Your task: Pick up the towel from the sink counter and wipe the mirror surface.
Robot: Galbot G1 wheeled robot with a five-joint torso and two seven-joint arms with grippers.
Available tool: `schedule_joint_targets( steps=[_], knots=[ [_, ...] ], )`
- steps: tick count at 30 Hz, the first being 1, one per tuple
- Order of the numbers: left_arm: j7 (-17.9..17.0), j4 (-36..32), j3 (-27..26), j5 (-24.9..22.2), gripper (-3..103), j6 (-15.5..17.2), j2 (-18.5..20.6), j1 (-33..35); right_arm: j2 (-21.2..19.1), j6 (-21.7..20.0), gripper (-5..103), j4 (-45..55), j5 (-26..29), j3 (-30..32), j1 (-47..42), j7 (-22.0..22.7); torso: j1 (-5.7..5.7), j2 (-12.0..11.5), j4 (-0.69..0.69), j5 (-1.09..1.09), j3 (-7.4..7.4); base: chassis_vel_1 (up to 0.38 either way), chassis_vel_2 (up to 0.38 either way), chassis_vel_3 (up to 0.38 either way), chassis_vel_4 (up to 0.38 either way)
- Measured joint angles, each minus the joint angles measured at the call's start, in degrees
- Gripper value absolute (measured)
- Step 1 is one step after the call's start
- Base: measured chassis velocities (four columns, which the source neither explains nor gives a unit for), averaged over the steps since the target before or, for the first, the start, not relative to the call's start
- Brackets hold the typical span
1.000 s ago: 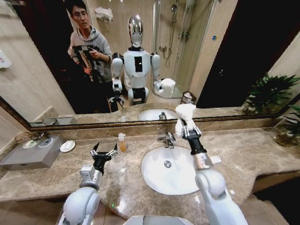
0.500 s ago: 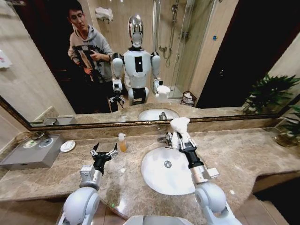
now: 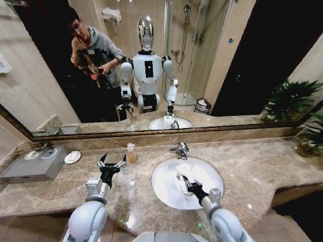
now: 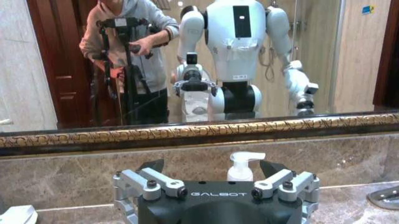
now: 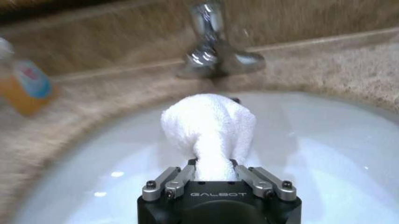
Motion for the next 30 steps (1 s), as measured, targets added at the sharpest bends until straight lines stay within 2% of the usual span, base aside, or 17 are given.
schedule_joint_targets(
  steps=[1,3,5,7,12,16,19,21,22,25,27,29,30],
  knots=[
    [0.00,0.00,0.00,0.00,100,0.00,0.00,0.00,0.00,0.00,19,0.00,0.00,0.00,0.00,0.00,0.00,0.00,0.00,0.00,0.00,0.000,0.000,0.000,0.000],
    [-0.01,0.00,0.00,0.00,100,0.00,0.00,0.00,-3.14,-3.00,19,-4.46,4.67,-4.12,5.76,3.44,0.00,0.00,-0.01,0.00,0.01,0.000,0.000,0.000,0.000],
    [0.00,0.00,0.00,0.00,100,0.00,0.01,0.01,-4.35,-3.41,19,-7.04,5.34,-6.05,8.65,4.38,0.00,0.00,-0.02,0.01,0.01,0.000,0.000,0.000,0.000],
    [0.00,0.00,0.00,0.00,100,0.00,0.00,0.00,-6.09,-4.81,19,-12.33,5.99,-9.58,15.08,6.53,0.01,-0.01,-0.01,-0.01,0.01,0.000,0.000,0.000,0.000],
    [0.00,0.00,0.00,0.00,100,0.00,0.00,0.00,-7.40,-4.59,19,-16.73,3.11,-12.58,19.14,7.39,0.01,-0.01,0.00,0.01,0.01,0.000,0.000,0.000,0.000],
    [0.00,0.00,0.00,0.00,100,0.00,0.00,0.00,-8.76,-3.94,19,-18.92,0.62,-14.80,19.90,6.22,0.00,0.00,-0.03,-0.04,0.00,0.000,0.000,0.000,0.000],
    [0.00,0.00,0.00,0.00,100,0.00,0.00,0.00,-7.27,-3.46,19,-19.94,-0.19,-15.49,19.74,5.72,0.00,0.00,-0.04,-0.08,-0.01,0.000,0.000,0.000,0.000],
    [-0.01,0.00,-0.01,0.00,100,0.00,0.00,0.00,-3.98,-3.11,19,-21.19,-0.58,-16.76,19.98,5.00,0.00,0.00,-0.04,-0.01,-0.01,0.000,0.000,0.000,0.000],
    [-0.01,0.00,-0.01,0.00,100,0.00,0.00,0.00,-3.98,-3.11,19,-21.19,-0.58,-16.76,19.98,5.00,0.00,0.00,-0.04,-0.01,-0.01,0.000,0.000,0.000,0.000],
    [0.00,0.00,0.00,0.00,100,0.00,0.00,0.00,0.56,-3.27,19,-21.98,0.07,-20.36,21.91,5.09,0.00,0.00,-0.04,0.00,0.00,0.000,0.000,0.000,0.000],
    [0.00,0.00,0.00,0.00,100,0.00,0.00,0.00,1.72,-3.36,19,-21.87,0.50,-21.22,22.44,5.27,0.00,0.00,-0.02,0.00,0.01,0.000,0.000,0.000,0.000],
    [0.00,0.00,0.00,0.00,100,0.00,0.00,0.00,6.60,-4.40,19,-19.48,2.96,-23.74,24.55,6.00,0.00,-0.01,-0.01,-0.02,0.01,0.000,0.000,0.000,0.000],
    [0.00,0.00,0.00,0.00,100,0.00,0.00,0.00,6.60,-4.40,19,-19.48,2.96,-23.74,24.55,6.00,0.00,-0.01,-0.01,-0.02,0.01,0.000,0.000,0.000,0.000]
  ],
)
